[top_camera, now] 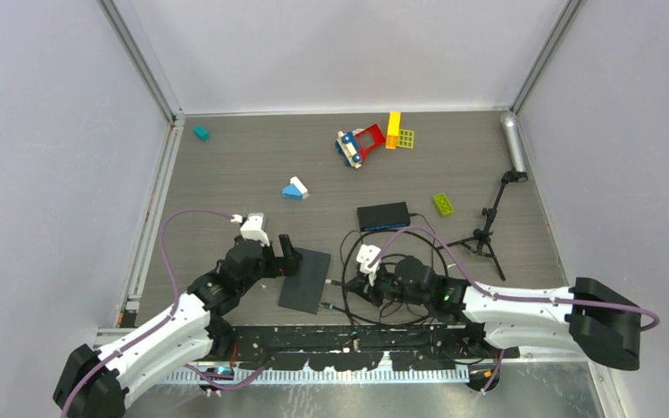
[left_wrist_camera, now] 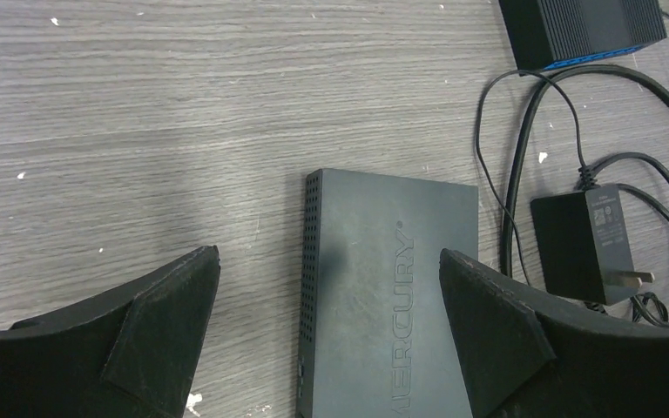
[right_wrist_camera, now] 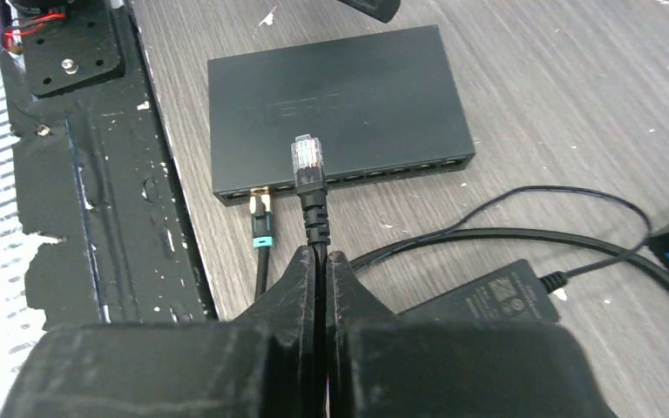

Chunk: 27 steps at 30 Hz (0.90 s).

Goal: Insert the plug into the switch port
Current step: Insert the connector into the switch port.

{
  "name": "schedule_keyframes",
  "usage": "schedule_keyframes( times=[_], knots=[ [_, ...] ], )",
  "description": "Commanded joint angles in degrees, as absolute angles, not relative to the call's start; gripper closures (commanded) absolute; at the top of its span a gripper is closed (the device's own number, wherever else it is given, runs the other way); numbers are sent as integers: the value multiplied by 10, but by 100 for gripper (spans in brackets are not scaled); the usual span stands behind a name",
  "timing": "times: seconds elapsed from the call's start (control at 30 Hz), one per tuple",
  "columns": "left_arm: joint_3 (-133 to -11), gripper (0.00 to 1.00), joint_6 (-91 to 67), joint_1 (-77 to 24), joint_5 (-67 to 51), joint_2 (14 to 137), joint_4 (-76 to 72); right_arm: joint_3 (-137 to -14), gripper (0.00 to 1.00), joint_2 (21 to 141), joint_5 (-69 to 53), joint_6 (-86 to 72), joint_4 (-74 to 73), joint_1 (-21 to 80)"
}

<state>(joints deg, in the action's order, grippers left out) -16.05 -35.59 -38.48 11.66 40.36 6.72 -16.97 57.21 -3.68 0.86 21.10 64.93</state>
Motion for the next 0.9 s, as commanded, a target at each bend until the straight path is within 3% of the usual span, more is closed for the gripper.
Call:
schedule_keyframes(
  times=[0.0,0.5,0.87],
  knots=[
    [-144,0,-353,-381,99,402,14,-164,100,610,-43,-40,312,665],
    [-139,0,-343,-382,89,412,5,-107,99,801,39,-75,576,685],
    [-141,0,-332,-381,85,415,5,-145,100,850,9,-58,541,696]
  ],
)
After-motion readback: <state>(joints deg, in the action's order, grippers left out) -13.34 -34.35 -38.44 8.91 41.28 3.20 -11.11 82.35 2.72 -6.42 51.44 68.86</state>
